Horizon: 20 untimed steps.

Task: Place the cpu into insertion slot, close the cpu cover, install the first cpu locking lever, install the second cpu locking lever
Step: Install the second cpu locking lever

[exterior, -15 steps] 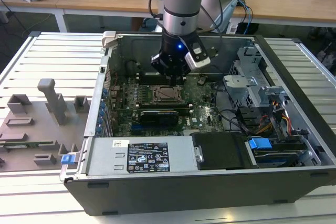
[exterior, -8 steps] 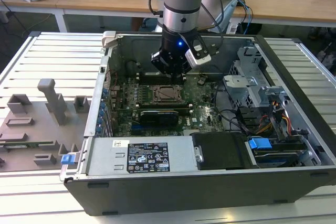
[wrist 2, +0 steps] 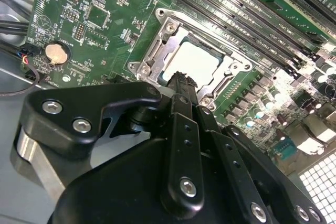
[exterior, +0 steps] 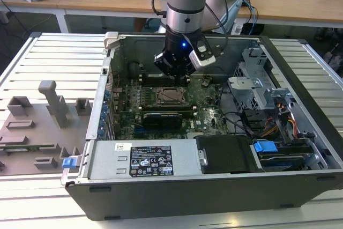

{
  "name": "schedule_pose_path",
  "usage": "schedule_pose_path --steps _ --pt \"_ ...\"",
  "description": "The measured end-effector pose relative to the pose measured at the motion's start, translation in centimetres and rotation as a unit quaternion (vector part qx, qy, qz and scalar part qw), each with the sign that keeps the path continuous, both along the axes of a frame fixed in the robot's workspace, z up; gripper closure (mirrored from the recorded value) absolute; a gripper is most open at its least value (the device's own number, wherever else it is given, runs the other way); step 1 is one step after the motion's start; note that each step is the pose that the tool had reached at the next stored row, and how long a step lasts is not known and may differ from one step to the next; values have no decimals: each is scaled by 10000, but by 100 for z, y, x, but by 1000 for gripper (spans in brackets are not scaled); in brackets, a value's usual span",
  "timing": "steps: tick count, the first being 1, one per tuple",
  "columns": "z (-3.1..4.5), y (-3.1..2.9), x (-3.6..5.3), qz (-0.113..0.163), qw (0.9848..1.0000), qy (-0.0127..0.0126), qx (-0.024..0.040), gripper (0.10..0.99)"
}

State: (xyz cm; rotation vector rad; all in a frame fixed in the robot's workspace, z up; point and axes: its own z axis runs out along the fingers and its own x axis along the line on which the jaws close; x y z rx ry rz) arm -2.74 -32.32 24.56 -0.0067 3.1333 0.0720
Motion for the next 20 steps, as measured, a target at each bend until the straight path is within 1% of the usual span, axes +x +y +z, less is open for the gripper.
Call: schedule_pose_path --steps 2,3,5,6,7,8,9,10,11,13,15,16,17,19,20 --pt "0 -14 0 0 10000 -1 0 980" --pt "0 -45 0 0 10000 0 0 980" --pt "-1 -139 0 -1 10000 0 0 980" --pt "-1 -166 0 -1 10000 0 0 980" --pt "-3 -217 0 -1 10000 0 1 980" --pt "-9 -319 0 0 10000 -1 18 980" --pt "-12 -399 -1 -1 10000 -1 48 980" --pt "-16 -453 -8 -1 10000 0 99 980" --pt "-18 -469 -12 0 9999 0 134 980" --pt "-24 -518 -30 0 9996 0 283 980" --pt "-27 -552 -46 -1 9992 -1 394 980" --pt "-35 -592 -73 -2 9988 -1 493 980" --pt "-41 -612 -111 -1 9985 0 545 980" --pt "-53 -632 -173 0 9982 -1 593 980" --pt "-83 -646 -248 0 9982 -1 606 980"
